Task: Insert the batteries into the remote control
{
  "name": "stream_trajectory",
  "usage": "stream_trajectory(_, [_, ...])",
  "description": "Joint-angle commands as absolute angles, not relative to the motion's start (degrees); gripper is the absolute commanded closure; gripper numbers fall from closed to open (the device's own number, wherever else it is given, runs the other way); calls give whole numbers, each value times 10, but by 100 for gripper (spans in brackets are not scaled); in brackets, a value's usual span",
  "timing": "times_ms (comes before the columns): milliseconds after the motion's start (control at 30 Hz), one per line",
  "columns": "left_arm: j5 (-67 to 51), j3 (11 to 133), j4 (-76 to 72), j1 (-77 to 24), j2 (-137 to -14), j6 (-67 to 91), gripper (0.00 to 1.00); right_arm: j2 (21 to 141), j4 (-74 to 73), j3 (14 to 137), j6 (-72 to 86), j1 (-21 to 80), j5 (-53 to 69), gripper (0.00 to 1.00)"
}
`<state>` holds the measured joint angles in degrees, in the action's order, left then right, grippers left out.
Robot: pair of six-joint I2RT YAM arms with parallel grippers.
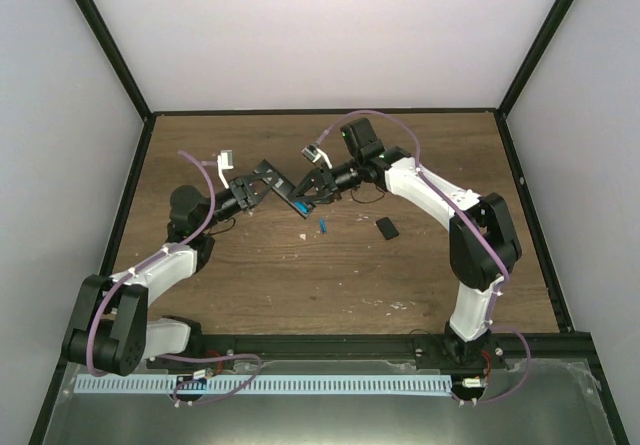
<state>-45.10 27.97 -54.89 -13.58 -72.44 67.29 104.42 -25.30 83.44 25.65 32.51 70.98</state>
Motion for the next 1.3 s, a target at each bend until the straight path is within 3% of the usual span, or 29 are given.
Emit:
stream_trajectory(0, [-437, 284, -578, -138, -717, 667, 100, 1045, -275, 828, 234, 334, 723, 73])
stream_trajectory(533, [-435, 285, -598, -138, -721, 684, 100, 1039, -293, 818, 174, 335, 693, 83])
stream_trajectory(833, [-430, 287, -607, -137, -721, 697, 100, 1023, -294, 804, 136, 334, 660, 99])
stream_trajectory(1100, [-432, 284, -656, -128, -733, 730, 100, 1015, -316, 799, 119, 324, 666, 77])
stream_trajectory(1267, [-432, 282, -611, -124, -717, 698, 100, 969, -275, 789, 135, 300, 630, 51])
